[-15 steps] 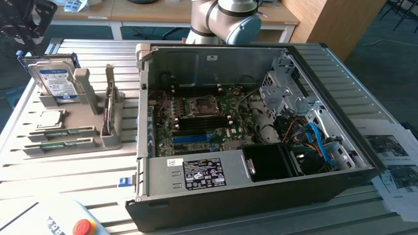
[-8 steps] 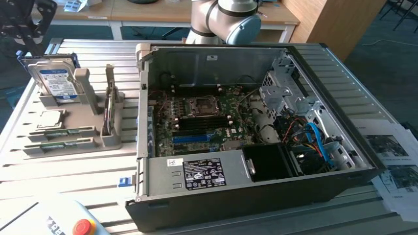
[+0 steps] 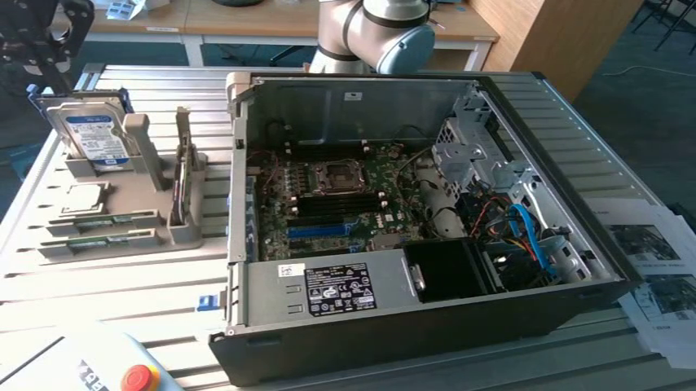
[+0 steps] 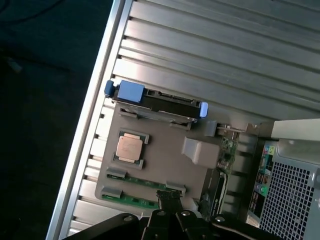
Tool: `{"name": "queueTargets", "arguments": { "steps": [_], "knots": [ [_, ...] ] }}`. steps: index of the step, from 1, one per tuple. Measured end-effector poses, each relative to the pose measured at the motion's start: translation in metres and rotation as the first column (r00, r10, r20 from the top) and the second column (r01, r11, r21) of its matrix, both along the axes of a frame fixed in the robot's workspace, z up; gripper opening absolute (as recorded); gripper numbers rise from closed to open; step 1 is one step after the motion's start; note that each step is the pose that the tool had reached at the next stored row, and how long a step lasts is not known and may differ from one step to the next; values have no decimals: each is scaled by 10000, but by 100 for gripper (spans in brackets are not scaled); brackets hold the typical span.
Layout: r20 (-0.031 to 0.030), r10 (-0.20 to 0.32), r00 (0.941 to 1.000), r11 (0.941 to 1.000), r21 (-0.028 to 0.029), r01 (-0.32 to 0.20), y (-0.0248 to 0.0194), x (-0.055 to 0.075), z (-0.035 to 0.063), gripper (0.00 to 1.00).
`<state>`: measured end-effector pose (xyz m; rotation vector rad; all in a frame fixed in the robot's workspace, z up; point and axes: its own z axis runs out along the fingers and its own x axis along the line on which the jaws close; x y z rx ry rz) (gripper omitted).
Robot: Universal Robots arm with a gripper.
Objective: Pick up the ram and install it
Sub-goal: 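Pick up the ram and move it above insertion slot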
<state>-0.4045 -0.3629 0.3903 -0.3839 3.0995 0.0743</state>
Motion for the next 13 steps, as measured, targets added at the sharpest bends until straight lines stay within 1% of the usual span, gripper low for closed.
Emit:
{"name": "queueTargets", "arguments": {
  "steps": [3,5,7,9,13],
  "knots": [
    [1,555,9985,9985,0,-555,0,0,-2,10],
    [1,914,9958,9958,0,-914,0,0,-4,10],
    [1,1272,9919,9919,1,-1272,0,0,-7,10],
    [0,1627,9867,9867,0,-1627,0,0,-11,10],
    [-1,2342,9722,9722,0,-2342,0,0,-21,10]
  ]
}}
